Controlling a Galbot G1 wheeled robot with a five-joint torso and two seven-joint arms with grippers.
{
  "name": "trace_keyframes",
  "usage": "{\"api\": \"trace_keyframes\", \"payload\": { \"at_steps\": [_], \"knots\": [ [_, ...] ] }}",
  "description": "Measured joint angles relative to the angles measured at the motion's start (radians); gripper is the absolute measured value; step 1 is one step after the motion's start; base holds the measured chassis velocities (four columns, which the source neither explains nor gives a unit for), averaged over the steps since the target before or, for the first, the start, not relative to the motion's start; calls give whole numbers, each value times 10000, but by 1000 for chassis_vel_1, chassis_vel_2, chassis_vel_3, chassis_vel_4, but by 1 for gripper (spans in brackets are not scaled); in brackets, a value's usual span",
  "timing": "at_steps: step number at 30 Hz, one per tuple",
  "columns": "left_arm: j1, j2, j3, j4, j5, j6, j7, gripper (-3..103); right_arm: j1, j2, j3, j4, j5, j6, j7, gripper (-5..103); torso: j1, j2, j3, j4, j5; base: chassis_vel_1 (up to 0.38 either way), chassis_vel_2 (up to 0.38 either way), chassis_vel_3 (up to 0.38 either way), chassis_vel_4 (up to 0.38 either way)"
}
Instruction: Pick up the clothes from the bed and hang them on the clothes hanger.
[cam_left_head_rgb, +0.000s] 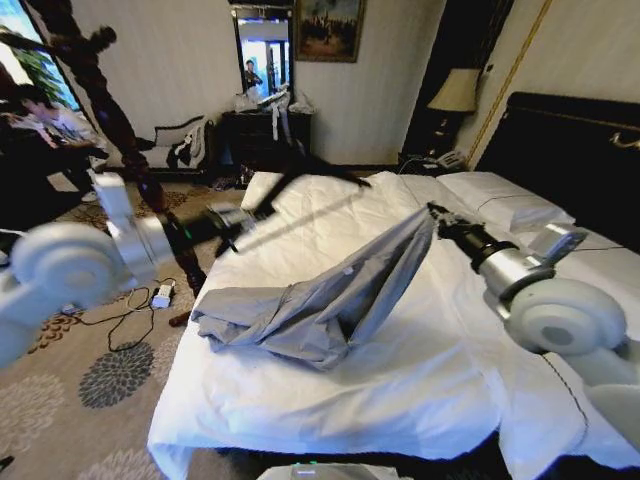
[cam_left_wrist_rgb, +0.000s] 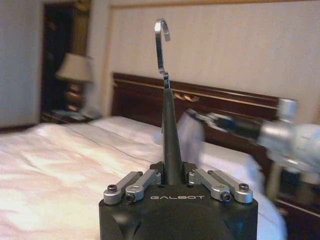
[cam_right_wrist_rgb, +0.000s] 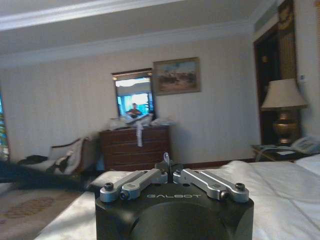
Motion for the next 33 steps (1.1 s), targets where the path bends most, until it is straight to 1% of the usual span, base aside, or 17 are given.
{"api": "trace_keyframes", "payload": {
  "at_steps": [5, 8, 10, 13, 15, 16, 18, 21, 22, 24, 25, 26, 27, 28, 31, 32, 33],
  "knots": [
    [550, -229, -31, -397, 23, 163, 98, 18, -201, 12, 134, -80, 3, -65, 295, 0, -1, 0, 0, 1, -4, 0, 0, 0, 0],
    [844, -380, -6, -432, 336, 235, 144, 18, -209, 124, 128, -159, -1, -6, 302, 0, 0, 0, 0, 4, -3, 0, 0, 0, 0],
    [1063, -563, 79, -242, 675, 303, 141, 18, -152, 244, 62, -171, -6, 164, 82, 0, 0, -1, 1, 1, -3, 0, 0, 0, 0],
    [1193, -648, 134, -137, 834, 348, 134, 18, -112, 304, 7, -151, -18, 259, -64, 0, 1, -1, 1, 0, -4, 0, 0, 0, 0],
    [1515, -791, 203, 27, 1330, 387, 138, 18, -19, 436, -122, -45, -39, 405, -290, 0, 1, -1, 1, 3, -5, 0, 0, 0, 0],
    [1515, -791, 203, 27, 1330, 387, 138, 18, -19, 436, -122, -45, -39, 405, -290, 0, 1, -1, 1, 3, -5, 0, 0, 0, 0],
    [1786, -897, 205, 84, 1604, 404, 145, 18, 9, 502, -185, 57, -51, 527, -469, 0, 1, -1, 1, 3, -5, 0, 0, 0, 0],
    [2336, -1174, 202, 168, 2189, 414, 190, 18, 97, 560, -343, 205, -156, 1084, -1164, 0, 1, -2, 1, 2, -4, 0, 0, 0, 0],
    [2336, -1174, 202, 168, 2189, 414, 190, 18, 97, 560, -343, 205, -156, 1084, -1164, 0, 1, -2, 1, 2, -4, 0, 0, 0, 0],
    [2536, -1336, 207, 227, 2439, 401, 192, 18, 145, 580, -399, 234, -170, 1379, -1552, 0, 1, -2, 1, 3, -4, 0, 0, 0, 0],
    [2785, -1602, 201, 306, 2703, 392, 188, 18, 185, 604, -441, 269, -175, 1753, -2040, 0, 1, -2, 1, 3, -5, 0, 0, 0, 0],
    [2929, -1766, 193, 348, 2845, 389, 180, 18, 195, 608, -451, 292, -167, 1957, -2314, 0, 1, -2, 1, 3, -6, 0, 0, 0, 0],
    [2929, -1766, 193, 348, 2845, 389, 180, 18, 195, 608, -451, 292, -167, 1957, -2314, 0, 1, -2, 1, 3, -6, 0, 0, 0, 0],
    [3019, -1883, 185, 373, 2937, 389, 172, 18, 198, 607, -455, 302, -148, 2075, -2472, 0, 1, -2, 1, 2, -5, 0, 0, 0, 0],
    [3431, -2623, 167, 482, 3460, 350, 80, 18, 213, 536, -502, 372, 31, 2701, -3215, 0, 1, -2, 1, 2, -6, 0, 0, 0, 0],
    [3431, -2623, 167, 482, 3460, 350, 80, 18, 213, 536, -502, 372, 31, 2701, -3215, 0, 1, -2, 1, 2, -6, 0, 0, 0, 0],
    [3501, -2879, 166, 505, 3587, 332, 10, 18, 255, 531, -552, 410, 118, 2888, -3393, 0, 1, -2, 1, 2, -6, 0, 0, 0, 0]
  ]
}}
